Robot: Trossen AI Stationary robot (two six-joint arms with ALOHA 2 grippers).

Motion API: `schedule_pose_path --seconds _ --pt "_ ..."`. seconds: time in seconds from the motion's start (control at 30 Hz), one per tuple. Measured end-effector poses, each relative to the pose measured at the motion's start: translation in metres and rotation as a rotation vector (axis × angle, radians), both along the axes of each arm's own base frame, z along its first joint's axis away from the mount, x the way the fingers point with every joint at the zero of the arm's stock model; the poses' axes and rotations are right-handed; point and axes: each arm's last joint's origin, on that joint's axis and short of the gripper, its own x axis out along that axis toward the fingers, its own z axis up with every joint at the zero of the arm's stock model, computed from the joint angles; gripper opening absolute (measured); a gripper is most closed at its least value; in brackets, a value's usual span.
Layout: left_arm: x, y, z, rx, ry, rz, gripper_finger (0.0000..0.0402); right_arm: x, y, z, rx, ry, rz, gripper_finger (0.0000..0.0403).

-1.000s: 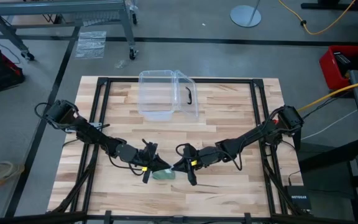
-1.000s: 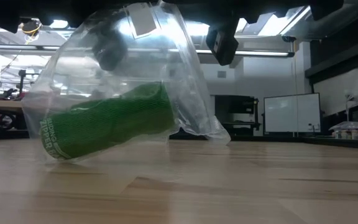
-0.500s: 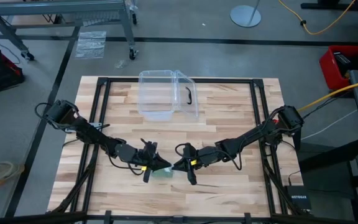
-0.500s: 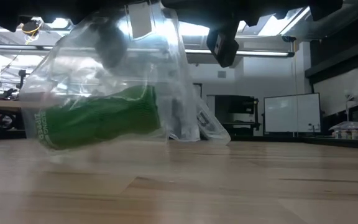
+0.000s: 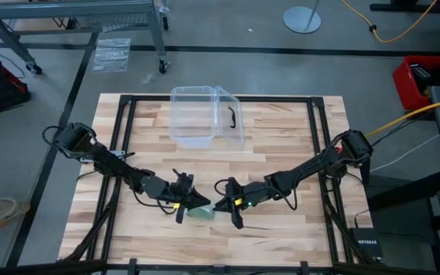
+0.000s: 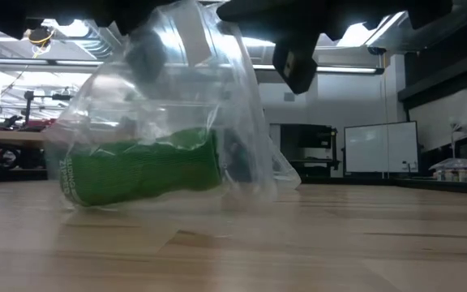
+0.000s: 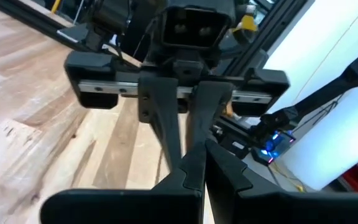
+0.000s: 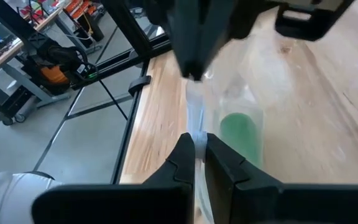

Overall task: Roll bandage
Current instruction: Close the transparent zip bag

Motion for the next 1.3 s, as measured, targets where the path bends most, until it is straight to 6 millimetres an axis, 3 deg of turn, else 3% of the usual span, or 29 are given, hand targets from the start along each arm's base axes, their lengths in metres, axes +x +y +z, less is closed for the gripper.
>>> schedule_pose_path --seconds 0.17,0.4,0.63,0.97,1.3 --pt "0.001 0.004 -0.003 0.024 0.029 0.01 0.0015 0.0 0.0 0.0 0.005 0.001 0.015 0.0018" --pt "0.004 0.011 -0.005 0.002 0.054 0.036 0.0097 -0.001 0.001 -0.002 0.002 0.029 0.034 0.0018" --pt "0.003 0.006 -0.007 -0.034 0.083 -0.134 0.016 -0.002 -0.001 -0.005 -0.021 0.053 0.002 0.0018" --pt "0.003 0.012 -0.021 0.015 0.224 -0.153 0.0172 -0.001 -0.001 -0.003 0.009 0.047 0.002 0.0018" --pt "0.006 0.02 -0.02 0.001 0.217 -0.166 0.0173 0.001 -0.001 0.003 0.028 -0.025 -0.047 0.0018"
